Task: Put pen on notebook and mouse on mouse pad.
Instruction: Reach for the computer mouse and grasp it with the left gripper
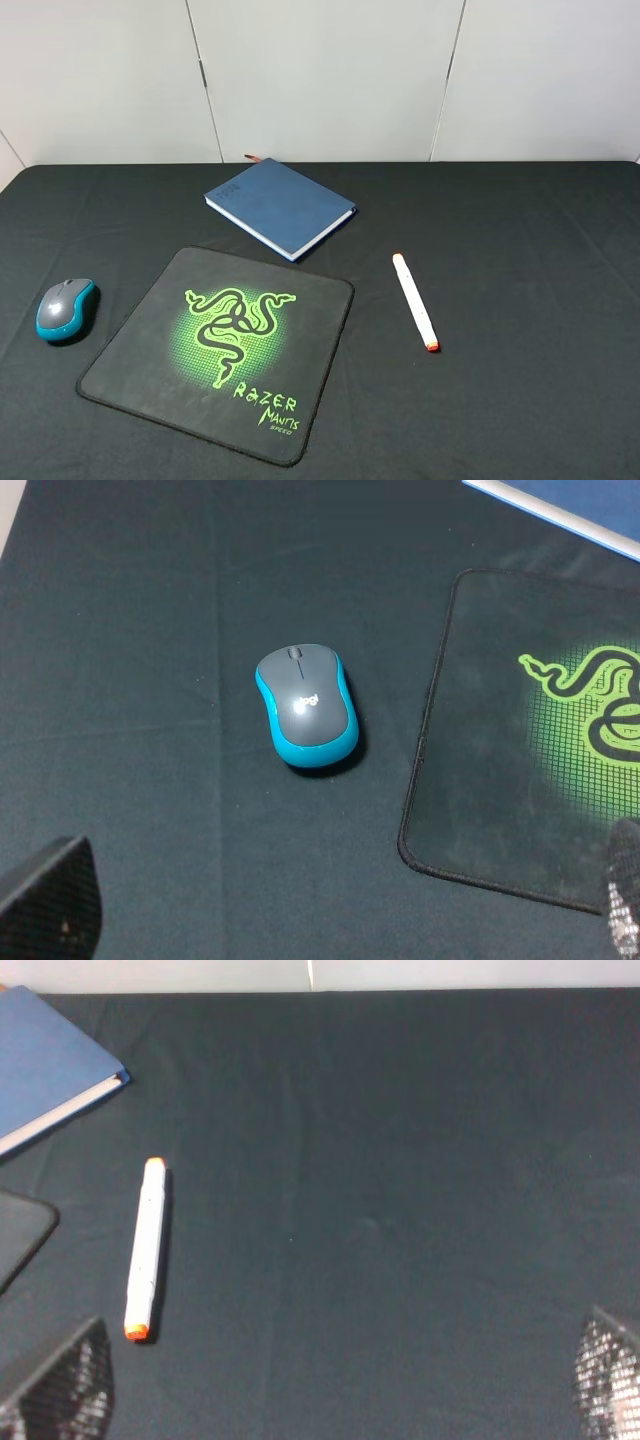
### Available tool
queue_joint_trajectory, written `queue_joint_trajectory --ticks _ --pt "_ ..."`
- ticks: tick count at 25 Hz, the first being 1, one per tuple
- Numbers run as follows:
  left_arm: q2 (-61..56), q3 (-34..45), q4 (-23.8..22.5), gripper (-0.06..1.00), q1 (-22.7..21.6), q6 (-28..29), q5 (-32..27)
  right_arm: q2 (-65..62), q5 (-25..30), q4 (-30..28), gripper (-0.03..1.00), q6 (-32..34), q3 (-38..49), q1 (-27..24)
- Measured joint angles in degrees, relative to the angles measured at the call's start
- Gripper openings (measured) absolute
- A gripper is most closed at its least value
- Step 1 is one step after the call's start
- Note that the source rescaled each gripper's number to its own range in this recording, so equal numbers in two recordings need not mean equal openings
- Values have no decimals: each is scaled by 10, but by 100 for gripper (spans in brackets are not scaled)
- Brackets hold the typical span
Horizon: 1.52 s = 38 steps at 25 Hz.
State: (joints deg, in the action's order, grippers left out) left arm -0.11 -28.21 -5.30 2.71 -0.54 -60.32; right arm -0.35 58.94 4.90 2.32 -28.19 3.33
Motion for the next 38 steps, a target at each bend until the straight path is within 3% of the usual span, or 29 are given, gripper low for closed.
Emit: queue_joint_trajectory --ticks 38 --pt "0 0 -1 100 0 0 0 0 0 0 100 0 0 0"
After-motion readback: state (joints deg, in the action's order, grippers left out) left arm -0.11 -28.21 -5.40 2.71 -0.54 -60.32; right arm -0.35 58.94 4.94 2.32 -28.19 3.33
